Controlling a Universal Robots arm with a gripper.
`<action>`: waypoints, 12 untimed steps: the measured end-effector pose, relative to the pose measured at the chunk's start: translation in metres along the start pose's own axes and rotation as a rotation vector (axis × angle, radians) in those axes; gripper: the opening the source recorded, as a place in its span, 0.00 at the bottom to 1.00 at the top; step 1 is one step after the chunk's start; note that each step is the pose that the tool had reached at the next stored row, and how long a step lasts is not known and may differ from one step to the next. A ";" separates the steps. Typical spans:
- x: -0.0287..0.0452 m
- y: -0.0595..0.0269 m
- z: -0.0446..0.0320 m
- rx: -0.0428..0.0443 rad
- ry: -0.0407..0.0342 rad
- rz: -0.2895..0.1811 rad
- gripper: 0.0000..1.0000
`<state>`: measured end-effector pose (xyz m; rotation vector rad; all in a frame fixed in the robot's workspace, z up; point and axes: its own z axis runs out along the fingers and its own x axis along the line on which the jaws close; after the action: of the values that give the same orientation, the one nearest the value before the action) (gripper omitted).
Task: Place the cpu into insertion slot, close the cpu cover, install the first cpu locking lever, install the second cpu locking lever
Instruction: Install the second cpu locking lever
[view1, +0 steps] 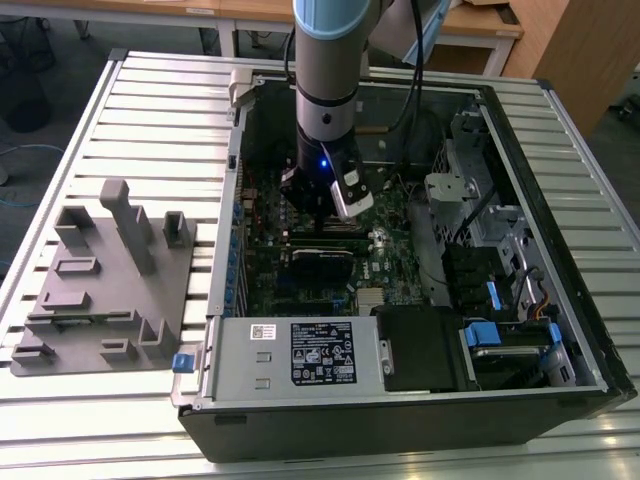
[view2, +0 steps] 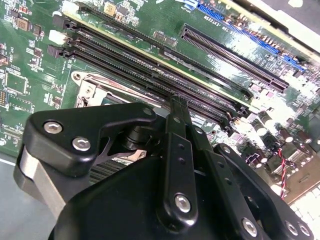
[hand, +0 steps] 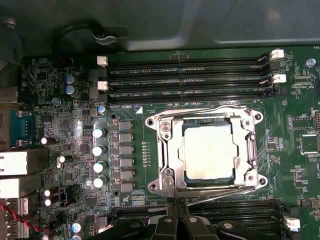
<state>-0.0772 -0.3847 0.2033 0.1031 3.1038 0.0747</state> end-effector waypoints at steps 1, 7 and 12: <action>0.0000 0.0000 0.0000 0.0000 0.0000 0.000 0.10; 0.0009 -0.0001 0.0002 -0.0016 0.0000 0.000 0.10; 0.0055 -0.0004 0.0001 -0.0113 0.0008 0.000 0.10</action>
<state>-0.0827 -0.3848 0.2030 0.1034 3.1038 0.0923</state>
